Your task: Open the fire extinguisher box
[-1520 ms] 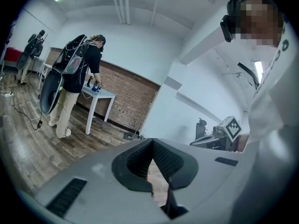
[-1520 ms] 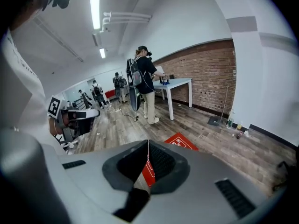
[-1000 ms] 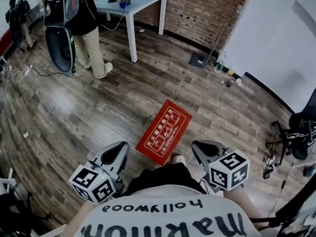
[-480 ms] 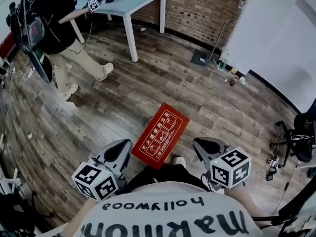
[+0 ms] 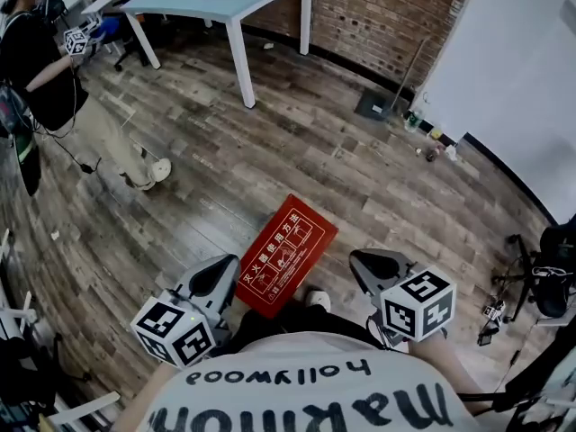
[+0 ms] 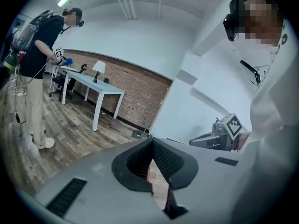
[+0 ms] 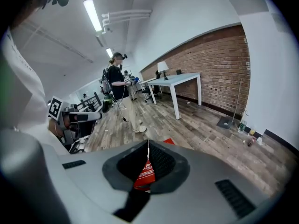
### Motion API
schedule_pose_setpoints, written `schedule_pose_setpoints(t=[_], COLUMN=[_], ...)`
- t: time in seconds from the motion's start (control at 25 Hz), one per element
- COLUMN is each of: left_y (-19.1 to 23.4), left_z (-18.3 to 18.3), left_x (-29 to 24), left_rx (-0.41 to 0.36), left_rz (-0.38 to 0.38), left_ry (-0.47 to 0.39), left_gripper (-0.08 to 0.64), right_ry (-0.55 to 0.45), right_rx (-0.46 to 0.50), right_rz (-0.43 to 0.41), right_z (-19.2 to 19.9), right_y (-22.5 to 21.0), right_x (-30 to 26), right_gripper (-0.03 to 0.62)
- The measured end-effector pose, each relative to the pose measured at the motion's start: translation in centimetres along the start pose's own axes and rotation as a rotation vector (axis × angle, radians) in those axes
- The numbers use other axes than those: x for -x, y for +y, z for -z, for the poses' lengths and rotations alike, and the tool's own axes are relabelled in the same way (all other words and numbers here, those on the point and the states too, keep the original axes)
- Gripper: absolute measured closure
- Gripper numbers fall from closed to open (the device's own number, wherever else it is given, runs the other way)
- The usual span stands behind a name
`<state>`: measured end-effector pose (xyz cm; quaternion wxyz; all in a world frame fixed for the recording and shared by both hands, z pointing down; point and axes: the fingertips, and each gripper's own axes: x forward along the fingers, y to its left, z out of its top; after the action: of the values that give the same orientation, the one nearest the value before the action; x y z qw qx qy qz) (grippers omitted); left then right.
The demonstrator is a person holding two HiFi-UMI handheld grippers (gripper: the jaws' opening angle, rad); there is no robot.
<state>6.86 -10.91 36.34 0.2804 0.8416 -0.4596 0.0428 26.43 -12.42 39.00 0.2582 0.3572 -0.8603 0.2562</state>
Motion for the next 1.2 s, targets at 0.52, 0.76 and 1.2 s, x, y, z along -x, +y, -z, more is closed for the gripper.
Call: schedule_pose_setpoints(t=[0.52, 0.76, 1.2], left_y=[2.4, 4.5, 8.6], left_z=[4.0, 8.7, 11.1], left_x=[-4.0, -1.6, -5.7], left_rx=[0.153, 0.262, 0.17], left_rz=[-0.234, -0.351, -0.295], left_ry=[-0.026, 0.042, 0.209], left_gripper=[0.554, 0.554, 0.554], right_ry=[0.223, 0.279, 0.226], right_rx=[0.1, -0.069, -0.436], right_rz=[-0.275, -0.503, -0.655], right_z=[2.1, 5.3, 11.5], right_y=[-3.9, -0.8, -0.7], right_x=[-6.1, -9.7, -14.3], right_gripper=[0.58, 0.58, 0.357])
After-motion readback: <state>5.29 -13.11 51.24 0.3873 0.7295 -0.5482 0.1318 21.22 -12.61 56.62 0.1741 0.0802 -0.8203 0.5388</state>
